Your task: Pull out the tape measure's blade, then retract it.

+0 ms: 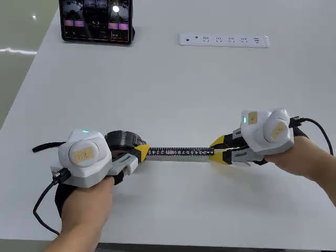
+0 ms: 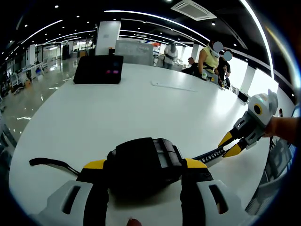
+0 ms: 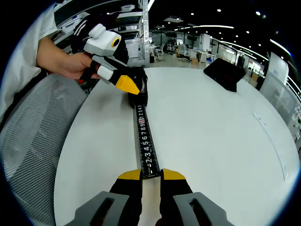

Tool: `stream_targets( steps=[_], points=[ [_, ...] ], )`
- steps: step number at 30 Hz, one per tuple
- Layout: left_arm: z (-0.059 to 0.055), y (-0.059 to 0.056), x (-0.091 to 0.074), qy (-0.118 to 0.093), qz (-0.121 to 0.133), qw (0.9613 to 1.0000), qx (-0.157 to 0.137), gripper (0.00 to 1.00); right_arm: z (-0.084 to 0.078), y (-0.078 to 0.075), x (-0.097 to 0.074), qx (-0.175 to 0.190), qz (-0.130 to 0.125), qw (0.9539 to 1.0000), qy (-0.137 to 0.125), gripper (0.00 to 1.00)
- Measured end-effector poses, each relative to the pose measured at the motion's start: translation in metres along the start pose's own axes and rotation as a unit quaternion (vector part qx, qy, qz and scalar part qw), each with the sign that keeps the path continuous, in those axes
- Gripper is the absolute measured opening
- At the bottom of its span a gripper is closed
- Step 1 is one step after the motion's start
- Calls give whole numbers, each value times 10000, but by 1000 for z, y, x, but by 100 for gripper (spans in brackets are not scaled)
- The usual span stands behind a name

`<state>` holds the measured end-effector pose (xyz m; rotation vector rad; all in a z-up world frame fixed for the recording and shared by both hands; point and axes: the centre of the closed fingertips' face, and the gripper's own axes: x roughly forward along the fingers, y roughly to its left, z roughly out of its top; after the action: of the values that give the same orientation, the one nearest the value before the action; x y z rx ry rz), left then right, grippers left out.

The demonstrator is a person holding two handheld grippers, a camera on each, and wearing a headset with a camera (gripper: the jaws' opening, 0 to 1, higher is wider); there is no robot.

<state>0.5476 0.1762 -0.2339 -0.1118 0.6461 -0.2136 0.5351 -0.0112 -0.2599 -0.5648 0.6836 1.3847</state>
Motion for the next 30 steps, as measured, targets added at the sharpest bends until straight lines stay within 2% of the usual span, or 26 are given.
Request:
stream_targets(
  steps=[30],
  points=[
    [0, 2, 1, -14, -57, 9999, -99, 58, 46, 7, 45, 41, 245, 9988, -412, 10]
  ],
)
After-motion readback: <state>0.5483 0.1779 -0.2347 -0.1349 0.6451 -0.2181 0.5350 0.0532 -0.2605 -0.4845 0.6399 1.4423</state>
